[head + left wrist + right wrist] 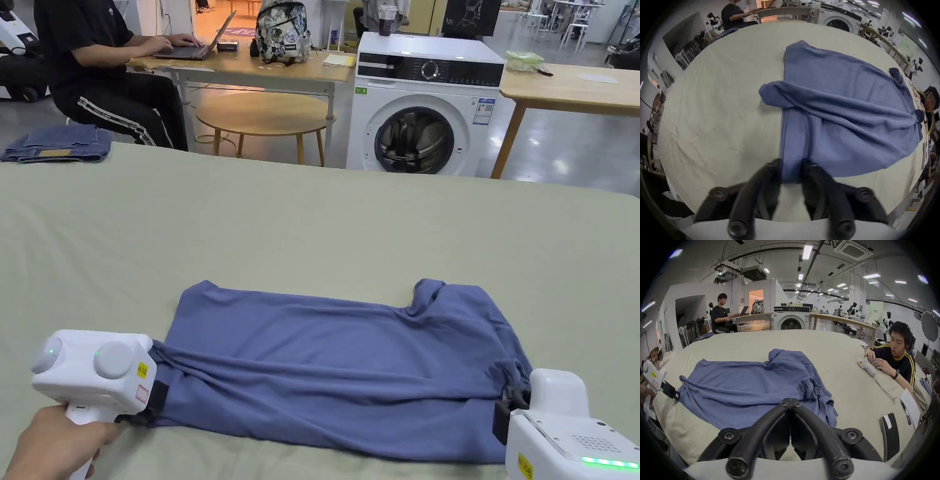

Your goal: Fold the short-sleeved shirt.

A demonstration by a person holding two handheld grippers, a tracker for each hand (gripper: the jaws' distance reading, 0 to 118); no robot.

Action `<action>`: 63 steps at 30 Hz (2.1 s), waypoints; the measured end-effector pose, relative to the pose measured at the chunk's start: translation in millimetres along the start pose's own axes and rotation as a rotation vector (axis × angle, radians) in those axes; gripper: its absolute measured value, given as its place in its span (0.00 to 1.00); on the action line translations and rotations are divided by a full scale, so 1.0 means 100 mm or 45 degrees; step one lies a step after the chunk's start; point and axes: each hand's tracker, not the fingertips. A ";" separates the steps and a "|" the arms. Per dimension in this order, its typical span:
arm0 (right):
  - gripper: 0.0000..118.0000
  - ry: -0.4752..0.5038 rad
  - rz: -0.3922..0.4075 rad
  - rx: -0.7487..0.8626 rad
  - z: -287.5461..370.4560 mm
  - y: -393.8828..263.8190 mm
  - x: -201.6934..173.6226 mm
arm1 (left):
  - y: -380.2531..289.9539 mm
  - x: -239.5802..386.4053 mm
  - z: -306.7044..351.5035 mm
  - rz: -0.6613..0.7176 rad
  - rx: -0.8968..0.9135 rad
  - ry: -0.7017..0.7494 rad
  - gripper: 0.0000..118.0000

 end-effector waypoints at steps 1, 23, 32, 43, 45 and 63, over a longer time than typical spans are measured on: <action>0.00 0.002 -0.001 -0.003 -0.02 -0.01 0.01 | 0.07 -0.15 -0.08 0.012 0.005 -0.037 0.06; 0.56 0.040 -0.023 -0.613 -0.81 -0.02 0.78 | -0.23 -0.30 0.37 0.049 0.207 -0.162 0.02; 0.07 0.051 0.057 -0.588 -0.74 -0.04 0.56 | -0.29 -0.27 0.24 0.040 0.177 -0.143 0.02; 0.06 0.012 0.136 -0.461 -0.23 0.43 0.54 | -0.24 -0.29 0.76 0.009 0.313 -0.178 0.02; 0.06 0.008 0.129 -0.443 -0.04 0.51 0.56 | -0.28 -0.32 0.91 0.006 0.339 -0.177 0.02; 0.06 -0.001 0.094 -0.650 0.52 -0.73 0.56 | -1.45 -0.55 0.41 0.056 0.163 -0.164 0.02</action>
